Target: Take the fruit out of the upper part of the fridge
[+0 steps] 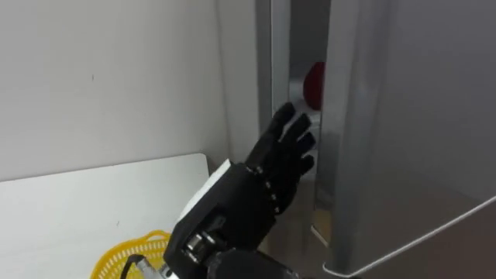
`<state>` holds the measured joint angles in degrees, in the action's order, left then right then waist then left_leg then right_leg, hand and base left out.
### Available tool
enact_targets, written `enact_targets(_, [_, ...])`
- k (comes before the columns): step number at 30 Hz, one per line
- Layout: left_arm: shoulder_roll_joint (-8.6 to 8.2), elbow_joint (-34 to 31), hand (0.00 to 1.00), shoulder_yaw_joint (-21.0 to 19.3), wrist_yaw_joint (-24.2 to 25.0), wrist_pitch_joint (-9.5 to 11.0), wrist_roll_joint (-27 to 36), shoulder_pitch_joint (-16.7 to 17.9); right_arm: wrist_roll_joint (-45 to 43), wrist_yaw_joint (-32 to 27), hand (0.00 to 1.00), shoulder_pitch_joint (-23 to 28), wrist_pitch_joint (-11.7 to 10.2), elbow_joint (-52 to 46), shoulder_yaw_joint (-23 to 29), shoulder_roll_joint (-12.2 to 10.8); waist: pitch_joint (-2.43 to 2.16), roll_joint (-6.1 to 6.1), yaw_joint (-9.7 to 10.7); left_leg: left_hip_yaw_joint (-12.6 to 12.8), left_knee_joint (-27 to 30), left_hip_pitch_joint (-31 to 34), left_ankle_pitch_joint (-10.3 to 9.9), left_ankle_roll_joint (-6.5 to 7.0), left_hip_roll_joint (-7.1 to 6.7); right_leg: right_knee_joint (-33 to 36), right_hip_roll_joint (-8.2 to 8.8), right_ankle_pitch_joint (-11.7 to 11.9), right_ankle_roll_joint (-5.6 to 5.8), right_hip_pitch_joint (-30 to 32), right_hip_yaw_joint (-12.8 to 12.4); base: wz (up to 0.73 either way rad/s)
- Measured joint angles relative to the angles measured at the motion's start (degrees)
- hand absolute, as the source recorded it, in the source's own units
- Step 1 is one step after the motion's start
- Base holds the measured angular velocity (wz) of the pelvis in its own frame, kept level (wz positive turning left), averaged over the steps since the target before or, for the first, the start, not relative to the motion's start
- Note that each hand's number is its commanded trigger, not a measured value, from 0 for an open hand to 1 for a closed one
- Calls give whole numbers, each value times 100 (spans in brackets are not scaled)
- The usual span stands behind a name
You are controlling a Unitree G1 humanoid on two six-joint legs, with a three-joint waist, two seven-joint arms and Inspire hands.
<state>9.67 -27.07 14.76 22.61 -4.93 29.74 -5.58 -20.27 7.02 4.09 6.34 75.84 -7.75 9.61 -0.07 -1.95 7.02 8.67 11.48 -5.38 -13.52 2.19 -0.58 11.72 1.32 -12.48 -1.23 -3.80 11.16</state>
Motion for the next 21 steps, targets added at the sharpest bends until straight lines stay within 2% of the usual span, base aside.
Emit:
enact_targets(2, [-2,-2,0,32,109,0,0,-3,21,-11,0,-19,-7,-6,1,4,-4,-7,65,10,-3,-9,0,0,0,-3,0,0,0,0,-11,-6])
enact_targets(12, [19,0,0,119,293,0,2,-71,68,-70,0,-22,-61,24,15,15,1,-3,142,81,-22,-42,0,0,11,19,-12,5,-4,-62,-45,-2])
enact_targets(15, [26,40,0,125,275,2,5,-114,162,-123,0,-69,-71,24,19,15,32,-8,211,247,-26,-124,0,-1,37,13,-41,11,-14,-99,-164,-13])
enact_targets(18, [22,148,0,152,266,2,14,-165,202,-249,0,-86,-69,15,39,18,37,-12,370,330,-22,-129,-1,-1,41,-3,-44,10,-14,-80,-207,-12])
enact_targets(21, [20,147,0,236,278,2,4,-186,203,-322,0,-88,-71,32,96,18,45,-20,442,394,-21,-125,-1,-1,54,5,-65,16,-18,-1,-322,-17])
